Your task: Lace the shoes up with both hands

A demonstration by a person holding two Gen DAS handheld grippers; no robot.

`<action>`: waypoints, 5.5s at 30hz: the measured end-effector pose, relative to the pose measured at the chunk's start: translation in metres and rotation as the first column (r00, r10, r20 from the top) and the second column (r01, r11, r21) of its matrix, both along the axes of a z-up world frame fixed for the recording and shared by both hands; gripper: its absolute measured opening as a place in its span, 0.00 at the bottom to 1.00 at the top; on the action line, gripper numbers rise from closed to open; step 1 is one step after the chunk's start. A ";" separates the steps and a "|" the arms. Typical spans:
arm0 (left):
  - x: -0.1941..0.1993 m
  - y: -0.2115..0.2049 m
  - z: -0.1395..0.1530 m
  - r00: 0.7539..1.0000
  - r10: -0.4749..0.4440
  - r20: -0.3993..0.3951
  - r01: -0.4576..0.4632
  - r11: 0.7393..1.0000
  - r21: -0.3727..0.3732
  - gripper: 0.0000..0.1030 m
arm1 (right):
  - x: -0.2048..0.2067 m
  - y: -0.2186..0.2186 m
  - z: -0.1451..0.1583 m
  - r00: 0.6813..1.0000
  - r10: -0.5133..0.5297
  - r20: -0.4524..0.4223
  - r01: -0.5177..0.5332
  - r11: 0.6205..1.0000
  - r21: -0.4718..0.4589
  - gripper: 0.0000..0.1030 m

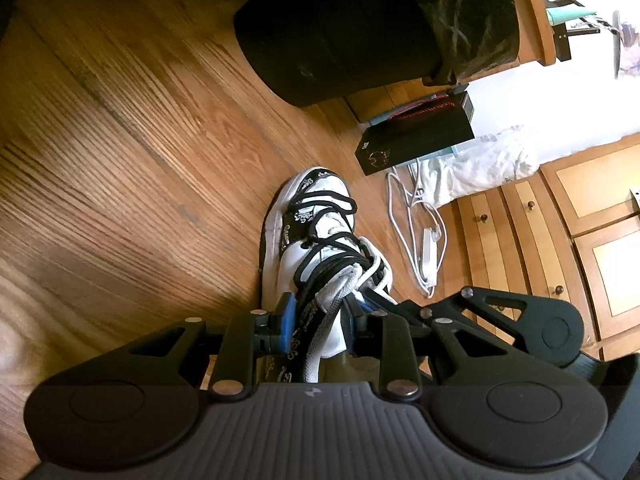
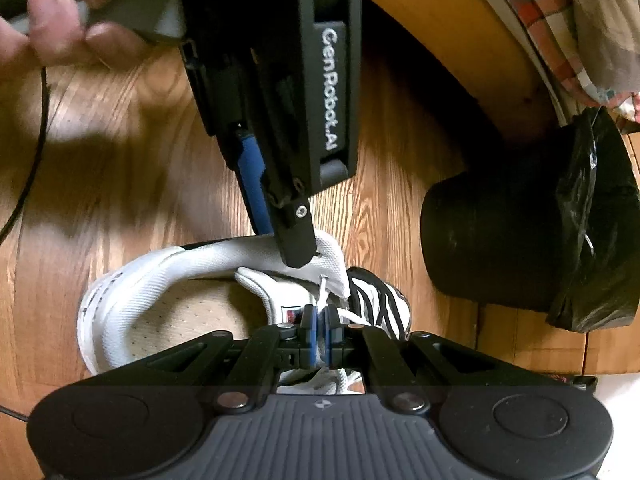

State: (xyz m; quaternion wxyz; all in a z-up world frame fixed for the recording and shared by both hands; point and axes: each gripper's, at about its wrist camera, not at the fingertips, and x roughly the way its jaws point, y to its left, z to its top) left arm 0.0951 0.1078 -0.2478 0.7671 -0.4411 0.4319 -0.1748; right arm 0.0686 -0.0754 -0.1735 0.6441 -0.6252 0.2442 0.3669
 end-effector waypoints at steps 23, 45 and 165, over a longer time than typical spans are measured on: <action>-0.004 -0.007 0.008 1.000 0.006 0.015 -0.006 1.000 -0.023 0.30 | 0.009 0.024 -0.009 0.999 -0.034 -0.021 0.034 0.999 0.007 0.04; 0.029 -0.014 0.000 0.993 0.110 -0.052 -0.114 0.990 -0.087 0.14 | 0.005 0.040 -0.028 1.000 -0.017 -0.014 0.017 1.000 -0.008 0.04; 0.010 -0.004 0.024 0.956 0.292 0.011 -0.291 0.951 0.101 0.03 | 0.003 -0.046 0.013 0.692 -0.614 -0.379 0.721 0.567 0.397 0.27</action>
